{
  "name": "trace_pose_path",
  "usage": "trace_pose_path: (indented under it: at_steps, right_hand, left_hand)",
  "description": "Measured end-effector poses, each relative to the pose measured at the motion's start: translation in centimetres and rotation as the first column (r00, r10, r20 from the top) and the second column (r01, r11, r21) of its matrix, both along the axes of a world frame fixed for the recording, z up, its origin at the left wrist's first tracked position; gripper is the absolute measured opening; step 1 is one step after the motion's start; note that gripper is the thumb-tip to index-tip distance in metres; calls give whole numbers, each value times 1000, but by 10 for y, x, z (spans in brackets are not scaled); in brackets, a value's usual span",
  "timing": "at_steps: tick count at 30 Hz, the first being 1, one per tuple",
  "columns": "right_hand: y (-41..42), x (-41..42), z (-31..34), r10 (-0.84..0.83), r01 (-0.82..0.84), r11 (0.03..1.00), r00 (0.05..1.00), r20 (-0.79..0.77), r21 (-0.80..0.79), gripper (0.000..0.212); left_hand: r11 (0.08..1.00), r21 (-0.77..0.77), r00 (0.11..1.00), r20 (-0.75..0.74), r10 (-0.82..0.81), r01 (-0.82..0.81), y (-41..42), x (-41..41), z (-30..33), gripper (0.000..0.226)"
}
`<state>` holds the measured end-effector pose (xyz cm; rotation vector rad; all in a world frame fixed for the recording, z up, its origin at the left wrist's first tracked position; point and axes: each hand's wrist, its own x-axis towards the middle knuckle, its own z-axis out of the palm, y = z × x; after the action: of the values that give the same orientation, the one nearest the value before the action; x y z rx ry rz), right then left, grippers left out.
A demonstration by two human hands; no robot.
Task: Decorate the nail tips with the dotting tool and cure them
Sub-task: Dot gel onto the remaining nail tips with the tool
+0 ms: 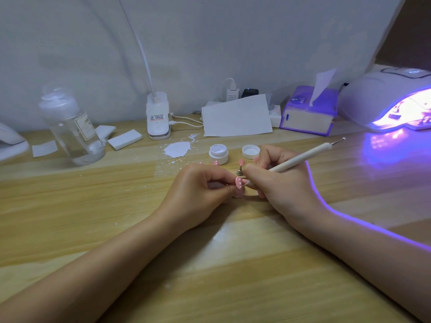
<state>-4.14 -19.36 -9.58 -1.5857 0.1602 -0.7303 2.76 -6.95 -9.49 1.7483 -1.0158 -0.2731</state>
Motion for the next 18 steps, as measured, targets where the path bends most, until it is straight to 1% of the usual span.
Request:
trace_pose_path:
  at_steps: [2, 4, 6, 10, 11, 14, 18]
  right_hand:
    - [0, 0, 0, -13, 13, 1000, 1000, -7, 9, 42]
    - [-1, 0, 1, -27, 27, 998, 1000, -9, 57, 43]
    - [-1, 0, 2, -26, 25, 994, 1000, 15, 104, 45]
    - [-1, -2, 6, 18, -38, 973, 996, 91, 229, 36]
    - [-1, -2, 6, 23, -44, 974, 995, 96, 223, 34]
    - [-2, -3, 4, 19, -29, 992, 996, 88, 120, 26]
    - [-6, -3, 1, 50, -55, 996, 997, 59, 75, 29]
  left_hand:
    - [1000, 0, 1000, -4, 1, -1, 0, 0, 0, 16]
    - [1000, -1, 1000, -20, 5, -5, -1, 1, -1, 16]
    - [1000, -17, 997, -73, 2, -4, -1, 1, -2, 15]
    - [999, -39, 986, -168, -8, 1, -1, 1, -1, 10]
    - [999, -43, 982, -186, -14, 6, 0, 1, -1, 10]
    - [999, -43, 979, -203, -26, 18, -1, 1, -1, 10]
    - [998, -36, 980, -191, -52, 46, 0, 1, -2, 10]
